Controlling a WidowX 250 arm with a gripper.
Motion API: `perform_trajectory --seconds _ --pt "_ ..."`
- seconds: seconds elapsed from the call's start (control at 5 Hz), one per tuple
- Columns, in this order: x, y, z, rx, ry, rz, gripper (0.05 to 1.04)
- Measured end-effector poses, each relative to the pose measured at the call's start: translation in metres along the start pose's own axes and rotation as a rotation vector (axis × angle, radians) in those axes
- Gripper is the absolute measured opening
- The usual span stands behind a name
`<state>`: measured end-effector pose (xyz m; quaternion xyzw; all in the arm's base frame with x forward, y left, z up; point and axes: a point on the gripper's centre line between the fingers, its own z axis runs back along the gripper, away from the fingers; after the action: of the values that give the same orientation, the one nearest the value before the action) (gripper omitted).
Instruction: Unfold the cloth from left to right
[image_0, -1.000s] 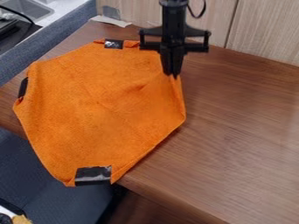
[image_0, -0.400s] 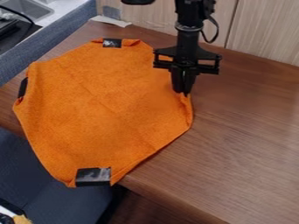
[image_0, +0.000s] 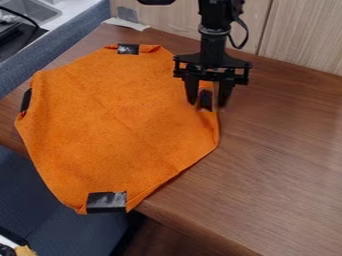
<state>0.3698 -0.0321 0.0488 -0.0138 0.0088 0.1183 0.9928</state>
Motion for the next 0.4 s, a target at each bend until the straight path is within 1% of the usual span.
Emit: perform_trajectory --seconds 0.2,0.4 --pt "0.001 -0.002 0.014 -0.018 -0.019 -0.019 1.011" --pt "0.001 0.000 0.037 -0.047 -0.055 -0.051 1.010"
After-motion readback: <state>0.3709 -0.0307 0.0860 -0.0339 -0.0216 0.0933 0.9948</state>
